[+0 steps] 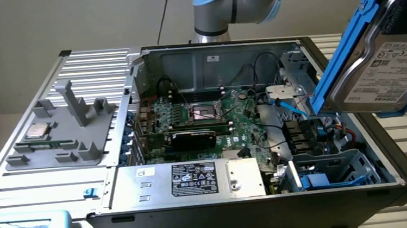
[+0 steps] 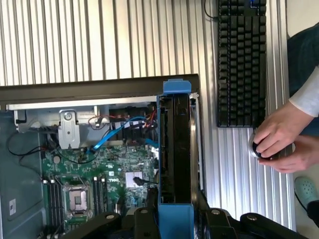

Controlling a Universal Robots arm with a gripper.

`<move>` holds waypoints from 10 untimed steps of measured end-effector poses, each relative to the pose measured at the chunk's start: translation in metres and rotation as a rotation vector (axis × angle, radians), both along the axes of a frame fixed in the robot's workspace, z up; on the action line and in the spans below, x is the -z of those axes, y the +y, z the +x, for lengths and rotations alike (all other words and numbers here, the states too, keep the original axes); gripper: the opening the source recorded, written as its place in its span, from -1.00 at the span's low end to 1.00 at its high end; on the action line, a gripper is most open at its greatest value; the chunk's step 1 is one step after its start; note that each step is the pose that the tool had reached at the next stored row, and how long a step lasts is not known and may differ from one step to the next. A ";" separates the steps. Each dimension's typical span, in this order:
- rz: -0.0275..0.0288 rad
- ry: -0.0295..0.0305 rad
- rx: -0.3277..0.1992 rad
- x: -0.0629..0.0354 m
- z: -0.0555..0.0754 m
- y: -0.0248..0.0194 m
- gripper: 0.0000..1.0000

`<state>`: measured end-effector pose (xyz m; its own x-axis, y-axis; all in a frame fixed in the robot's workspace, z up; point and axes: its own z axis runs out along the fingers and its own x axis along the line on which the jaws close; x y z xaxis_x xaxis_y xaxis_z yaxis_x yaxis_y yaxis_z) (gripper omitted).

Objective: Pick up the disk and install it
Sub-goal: 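Pick up the disk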

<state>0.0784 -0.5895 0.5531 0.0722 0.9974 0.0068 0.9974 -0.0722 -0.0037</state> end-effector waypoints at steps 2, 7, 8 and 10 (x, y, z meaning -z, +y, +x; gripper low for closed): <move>0.0000 0.0000 0.000 0.0036 0.001 -0.0022 -0.25; -0.0009 -0.0010 -0.001 0.0113 0.002 -0.0028 -0.25; -0.0013 -0.0010 -0.001 0.0112 0.002 -0.0028 -0.25; -0.0013 -0.0011 -0.001 0.0112 0.002 -0.0028 -0.25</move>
